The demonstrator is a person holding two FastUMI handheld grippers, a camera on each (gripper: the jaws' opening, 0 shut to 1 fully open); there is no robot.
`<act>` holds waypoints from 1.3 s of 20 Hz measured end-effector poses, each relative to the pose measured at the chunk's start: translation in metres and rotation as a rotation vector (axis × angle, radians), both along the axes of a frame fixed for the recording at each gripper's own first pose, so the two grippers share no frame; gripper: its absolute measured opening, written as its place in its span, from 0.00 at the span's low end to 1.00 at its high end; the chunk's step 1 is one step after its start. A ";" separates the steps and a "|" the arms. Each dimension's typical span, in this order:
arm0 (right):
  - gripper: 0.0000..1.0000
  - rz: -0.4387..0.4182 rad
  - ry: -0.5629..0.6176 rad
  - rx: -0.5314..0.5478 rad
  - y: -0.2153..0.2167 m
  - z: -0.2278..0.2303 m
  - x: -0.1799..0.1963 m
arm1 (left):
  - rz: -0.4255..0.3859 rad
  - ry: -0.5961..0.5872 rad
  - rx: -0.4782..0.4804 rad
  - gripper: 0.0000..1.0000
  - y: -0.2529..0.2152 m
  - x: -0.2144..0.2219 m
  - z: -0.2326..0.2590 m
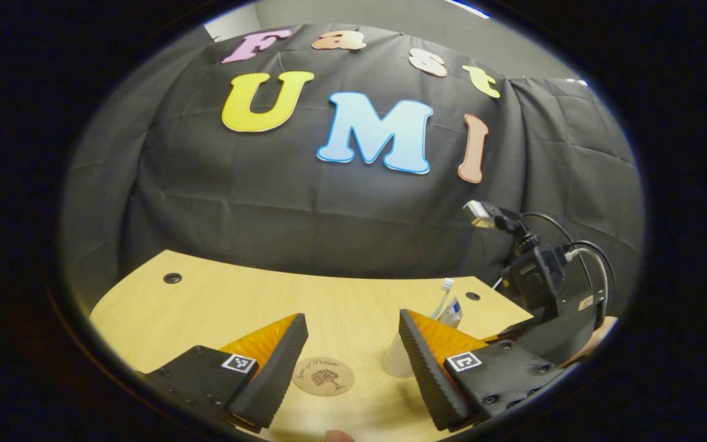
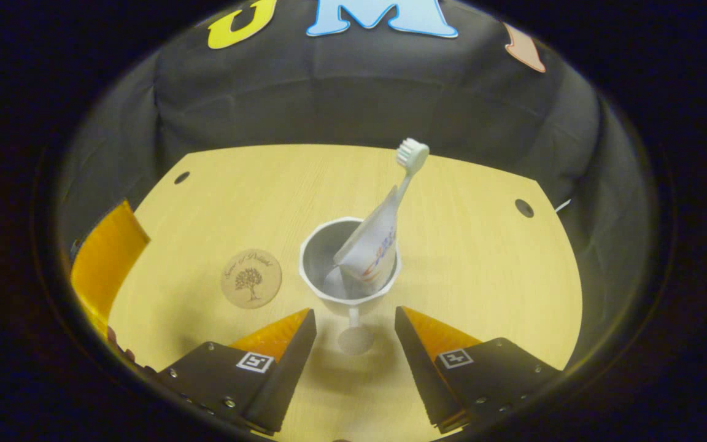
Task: Put the toothbrush and toothpaste on the desktop into the cup, then pick up the cup and place it on the coaster on the desktop.
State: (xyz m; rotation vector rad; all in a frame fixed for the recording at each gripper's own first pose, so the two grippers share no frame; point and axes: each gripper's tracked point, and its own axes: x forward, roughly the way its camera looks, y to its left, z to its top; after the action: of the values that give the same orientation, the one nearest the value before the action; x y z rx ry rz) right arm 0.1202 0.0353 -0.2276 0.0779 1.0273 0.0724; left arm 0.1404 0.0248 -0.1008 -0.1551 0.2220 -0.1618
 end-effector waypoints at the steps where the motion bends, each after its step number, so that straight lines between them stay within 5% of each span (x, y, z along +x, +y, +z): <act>1: 0.82 0.010 0.018 -0.008 0.001 -0.004 0.000 | 0.005 0.003 -0.005 0.96 0.003 -0.002 0.001; 11: 0.80 0.072 0.146 -0.038 0.006 -0.036 0.006 | 0.041 0.048 -0.046 0.96 0.023 -0.018 -0.010; 19: 0.46 0.048 0.196 -0.005 0.005 -0.046 0.006 | 0.046 0.060 -0.048 0.96 0.028 -0.023 -0.015; 20: 0.27 0.047 0.201 0.010 0.006 -0.046 0.006 | 0.047 0.062 -0.048 0.96 0.028 -0.022 -0.016; 26: 0.24 0.047 0.190 0.012 0.005 -0.043 0.006 | 0.056 0.073 -0.054 0.96 0.030 -0.028 -0.019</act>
State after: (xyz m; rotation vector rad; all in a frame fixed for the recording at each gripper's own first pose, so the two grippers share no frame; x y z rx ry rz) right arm 0.1258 0.0405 -0.2709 0.0726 1.2187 0.1154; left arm 0.1126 0.0544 -0.1195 -0.2213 0.2857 -0.1069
